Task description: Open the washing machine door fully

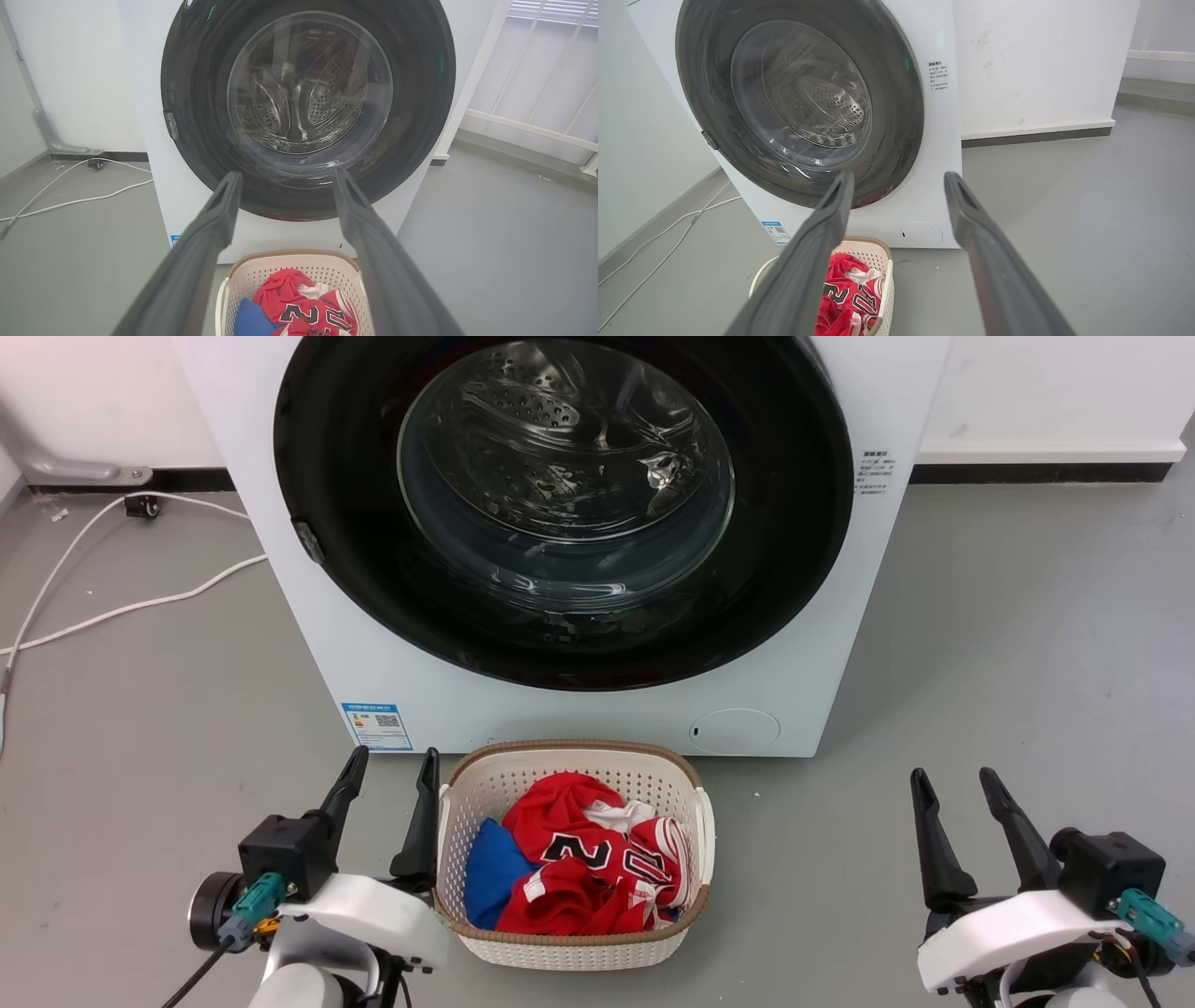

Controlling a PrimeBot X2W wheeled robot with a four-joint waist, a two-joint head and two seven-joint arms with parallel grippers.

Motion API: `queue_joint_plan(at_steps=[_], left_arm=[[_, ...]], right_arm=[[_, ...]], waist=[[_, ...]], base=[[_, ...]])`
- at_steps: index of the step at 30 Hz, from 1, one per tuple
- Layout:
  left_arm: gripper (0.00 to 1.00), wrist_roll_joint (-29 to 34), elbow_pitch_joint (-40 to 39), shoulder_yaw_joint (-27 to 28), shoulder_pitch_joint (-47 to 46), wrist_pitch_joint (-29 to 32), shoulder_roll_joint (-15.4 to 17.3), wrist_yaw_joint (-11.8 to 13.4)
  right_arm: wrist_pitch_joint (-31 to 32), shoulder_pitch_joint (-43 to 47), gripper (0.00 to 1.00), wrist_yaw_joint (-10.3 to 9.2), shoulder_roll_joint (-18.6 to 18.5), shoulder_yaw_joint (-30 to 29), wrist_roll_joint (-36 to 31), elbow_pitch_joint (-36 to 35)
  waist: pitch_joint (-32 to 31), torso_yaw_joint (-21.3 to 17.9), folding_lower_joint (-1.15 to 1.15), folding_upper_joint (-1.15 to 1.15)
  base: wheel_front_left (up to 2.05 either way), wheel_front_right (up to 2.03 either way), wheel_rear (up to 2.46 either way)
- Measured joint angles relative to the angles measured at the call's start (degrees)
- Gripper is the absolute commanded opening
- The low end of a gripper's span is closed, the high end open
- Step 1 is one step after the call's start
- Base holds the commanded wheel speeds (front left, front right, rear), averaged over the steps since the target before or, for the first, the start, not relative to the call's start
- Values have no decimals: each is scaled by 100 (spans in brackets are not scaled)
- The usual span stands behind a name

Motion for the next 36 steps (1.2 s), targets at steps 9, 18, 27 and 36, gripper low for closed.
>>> queue_joint_plan(at_steps=[9,18,27,36], left_arm=[[100,272,68,30,-19,-102,-9,-12],[100,538,147,62,-20,-201,-51,-59],[100,726,296,126,-59,-296,-134,-126],[100,857,439,214,-83,-353,-204,-187]], right_arm=[[-83,0,100,1,20,-43,-334,-24],[-182,-1,100,9,29,-76,-549,-20],[-235,-3,100,9,33,-57,-801,-11],[-250,-3,100,9,34,-90,-977,4]], waist=[[5,3,0,0],[15,17,0,0],[12,46,0,0],[6,46,0,0]], base=[[0,0,0],[0,0,0],[0,0,0],[0,0,0]])
